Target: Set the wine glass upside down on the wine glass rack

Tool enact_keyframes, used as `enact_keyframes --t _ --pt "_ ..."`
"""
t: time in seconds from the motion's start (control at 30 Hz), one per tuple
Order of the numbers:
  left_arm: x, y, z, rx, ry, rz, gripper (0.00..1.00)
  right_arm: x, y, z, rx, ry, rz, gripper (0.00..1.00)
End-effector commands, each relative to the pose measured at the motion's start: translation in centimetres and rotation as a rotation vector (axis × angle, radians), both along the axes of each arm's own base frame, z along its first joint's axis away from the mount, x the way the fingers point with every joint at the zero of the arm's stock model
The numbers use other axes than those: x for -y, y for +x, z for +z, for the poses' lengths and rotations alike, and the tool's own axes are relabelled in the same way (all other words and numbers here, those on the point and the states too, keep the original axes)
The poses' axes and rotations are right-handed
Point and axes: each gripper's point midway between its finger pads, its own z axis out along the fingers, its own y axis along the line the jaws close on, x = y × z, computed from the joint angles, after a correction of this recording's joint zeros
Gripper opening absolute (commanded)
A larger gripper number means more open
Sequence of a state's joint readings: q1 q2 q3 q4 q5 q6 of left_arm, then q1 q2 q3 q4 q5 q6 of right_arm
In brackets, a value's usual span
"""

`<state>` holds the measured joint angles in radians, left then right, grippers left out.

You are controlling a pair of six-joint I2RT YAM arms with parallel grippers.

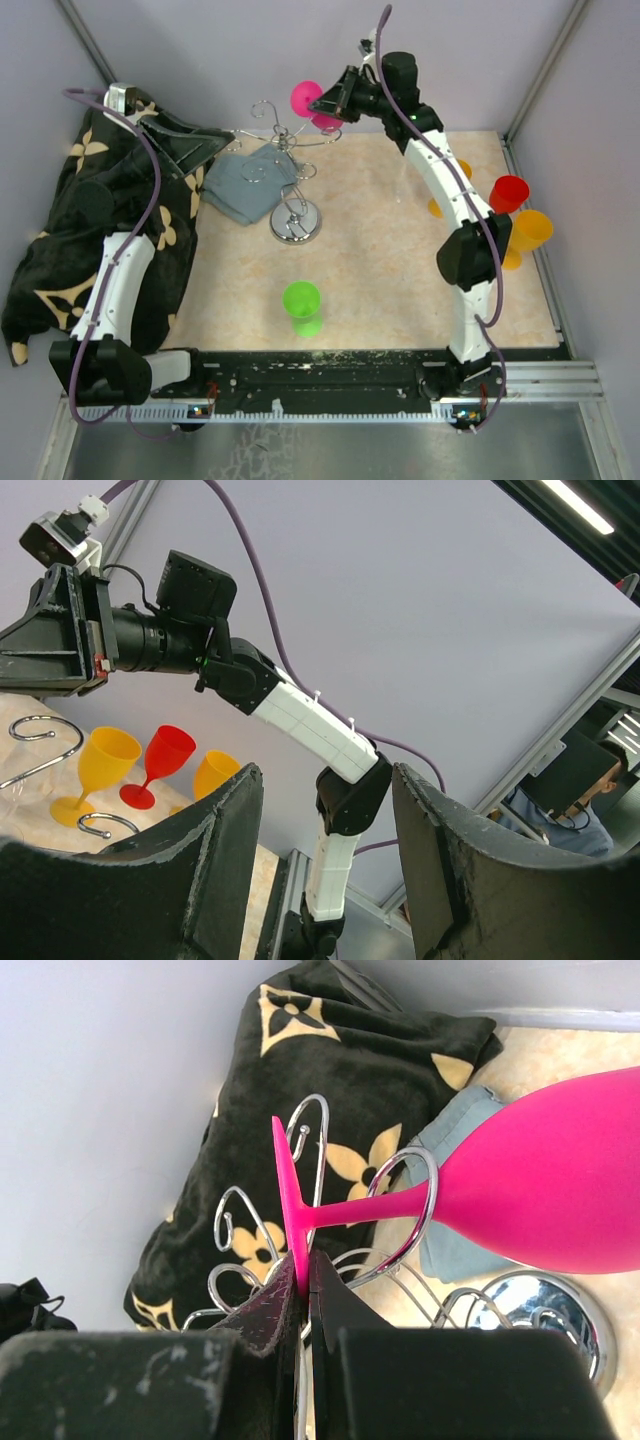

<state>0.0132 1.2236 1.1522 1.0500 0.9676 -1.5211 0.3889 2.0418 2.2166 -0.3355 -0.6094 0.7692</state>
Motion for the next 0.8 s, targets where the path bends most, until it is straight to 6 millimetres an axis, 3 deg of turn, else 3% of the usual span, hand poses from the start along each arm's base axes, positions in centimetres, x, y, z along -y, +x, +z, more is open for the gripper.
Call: enact_keyframes --t 0.0,0.23,0.43,0.77 --pt "-0.04 -0.85 0.36 0.035 0.015 0.004 0.61 -0.66 0.06 3.92 0.115 0.08 0.031 0.0" --pt "-0.03 -0.67 0.15 0.032 0.019 0.007 0.61 -1.03 0.62 3.18 0.104 0.076 0.041 0.0" --pt "0.01 -0.57 0.02 0.029 0.021 0.005 0.61 -1.06 0.66 3.01 0.104 0.068 0.044 0.29" --pt "0.01 -0.39 -0.23 0.026 0.02 0.004 0.61 -0.77 0.2 3.69 0.118 0.061 0.04 0.36"
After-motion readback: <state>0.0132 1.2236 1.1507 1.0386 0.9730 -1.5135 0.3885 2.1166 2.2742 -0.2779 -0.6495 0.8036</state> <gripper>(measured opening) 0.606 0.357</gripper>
